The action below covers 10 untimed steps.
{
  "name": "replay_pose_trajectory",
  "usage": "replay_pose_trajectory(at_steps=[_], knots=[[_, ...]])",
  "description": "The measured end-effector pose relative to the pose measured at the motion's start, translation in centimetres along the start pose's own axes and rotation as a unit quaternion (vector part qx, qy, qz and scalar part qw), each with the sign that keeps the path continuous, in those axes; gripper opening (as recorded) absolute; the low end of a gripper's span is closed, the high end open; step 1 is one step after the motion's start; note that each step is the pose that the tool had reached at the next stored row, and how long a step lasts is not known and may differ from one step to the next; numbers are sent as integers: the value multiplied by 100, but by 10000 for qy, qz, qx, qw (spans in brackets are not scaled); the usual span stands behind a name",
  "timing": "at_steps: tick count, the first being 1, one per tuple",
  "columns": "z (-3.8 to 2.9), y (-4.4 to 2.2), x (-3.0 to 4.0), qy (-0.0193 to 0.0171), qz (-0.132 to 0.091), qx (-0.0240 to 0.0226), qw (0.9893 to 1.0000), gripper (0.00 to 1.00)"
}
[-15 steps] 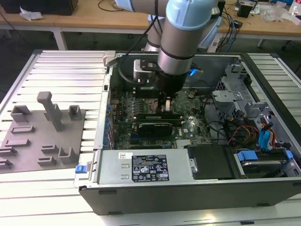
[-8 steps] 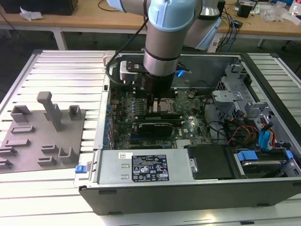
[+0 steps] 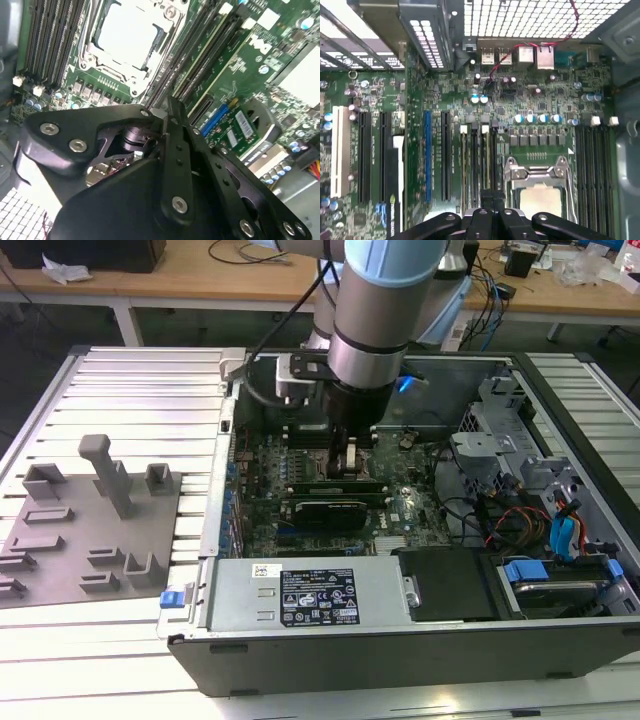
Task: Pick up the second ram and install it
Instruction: 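Press down the second ram until it locks into place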
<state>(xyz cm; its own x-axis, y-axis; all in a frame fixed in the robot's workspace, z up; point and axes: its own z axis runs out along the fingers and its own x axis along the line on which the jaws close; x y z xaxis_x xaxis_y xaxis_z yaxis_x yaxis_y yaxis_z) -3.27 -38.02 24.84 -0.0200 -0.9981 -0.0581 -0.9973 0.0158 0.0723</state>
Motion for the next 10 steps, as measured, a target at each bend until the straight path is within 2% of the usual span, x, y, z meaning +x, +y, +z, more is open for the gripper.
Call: replay_pose_trajectory(at_steps=[3,4,10], knots=[[-136,-7,-19,0,1,0,10000,11],[-156,-6,-21,0,0,1,10000,11],[-173,-5,-22,0,0,1,10000,11]])
